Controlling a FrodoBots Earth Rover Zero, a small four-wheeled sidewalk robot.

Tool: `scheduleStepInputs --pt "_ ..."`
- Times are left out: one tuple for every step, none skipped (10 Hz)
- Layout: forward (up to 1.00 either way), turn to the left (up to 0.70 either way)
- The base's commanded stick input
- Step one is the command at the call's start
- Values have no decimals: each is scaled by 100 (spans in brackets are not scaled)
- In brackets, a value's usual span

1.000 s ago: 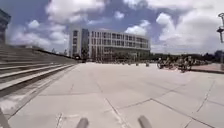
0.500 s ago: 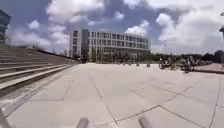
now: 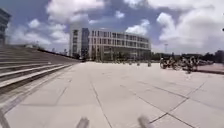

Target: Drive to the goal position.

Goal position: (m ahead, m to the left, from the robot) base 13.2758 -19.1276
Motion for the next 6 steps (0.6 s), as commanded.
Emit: scheduleStepInputs --pt "50 0" --pt "50 0" --pt "50 0" --pt "50 0" --pt "50 0" --pt "50 -13"
